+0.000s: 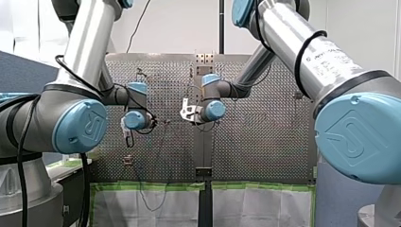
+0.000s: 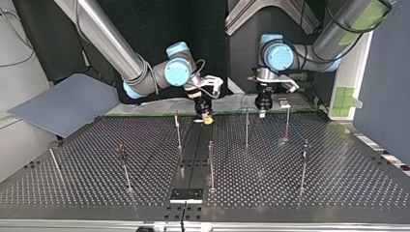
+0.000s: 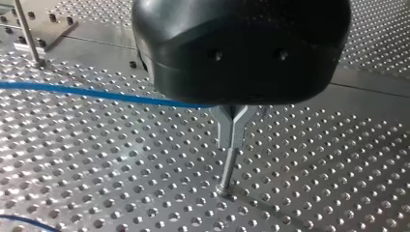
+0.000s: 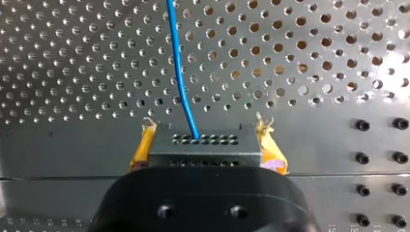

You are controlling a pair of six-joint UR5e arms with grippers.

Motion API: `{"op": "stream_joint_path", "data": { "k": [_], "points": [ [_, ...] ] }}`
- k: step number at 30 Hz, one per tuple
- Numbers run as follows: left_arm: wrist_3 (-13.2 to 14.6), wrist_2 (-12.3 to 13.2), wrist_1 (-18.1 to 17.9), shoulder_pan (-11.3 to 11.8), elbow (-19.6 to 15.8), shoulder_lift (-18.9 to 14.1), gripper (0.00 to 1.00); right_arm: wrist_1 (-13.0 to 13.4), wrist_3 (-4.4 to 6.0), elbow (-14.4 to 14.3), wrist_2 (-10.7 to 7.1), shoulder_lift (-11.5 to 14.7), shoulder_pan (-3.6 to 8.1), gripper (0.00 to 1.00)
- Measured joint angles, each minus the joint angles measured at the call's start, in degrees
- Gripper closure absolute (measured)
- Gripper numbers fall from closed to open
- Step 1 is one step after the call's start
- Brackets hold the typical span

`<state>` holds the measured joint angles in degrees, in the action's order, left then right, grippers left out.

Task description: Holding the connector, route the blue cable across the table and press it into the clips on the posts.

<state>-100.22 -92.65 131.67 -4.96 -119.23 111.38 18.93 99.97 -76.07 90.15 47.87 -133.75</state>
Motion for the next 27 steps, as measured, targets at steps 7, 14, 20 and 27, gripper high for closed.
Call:
{"op": "stream_joint_path", "data": {
  "k": [7, 14, 20, 27],
  "points": [
    [-1.6, 0.1, -2.0, 0.3, 1.5, 3.2, 1.00, 0.1, 0.15, 0.0, -0.31, -0.1, 0.67, 1.00],
    [-1.7, 0.2, -2.2, 1.1, 2.2, 4.5, 1.00, 0.1, 0.15, 0.0, -0.32, -0.2, 1.12, 1.00],
    [-1.0, 0.5, -2.0, 1.5, 2.3, 4.5, 1.00, 0.0, 0.06, 0.0, -0.50, -0.3, 1.31, 1.00],
    [0.5, 0.6, 0.3, 1.4, 2.2, 4.3, 1.00, -0.1, -0.42, 0.3, -0.64, -0.2, 1.27, 1.00]
  ]
}}
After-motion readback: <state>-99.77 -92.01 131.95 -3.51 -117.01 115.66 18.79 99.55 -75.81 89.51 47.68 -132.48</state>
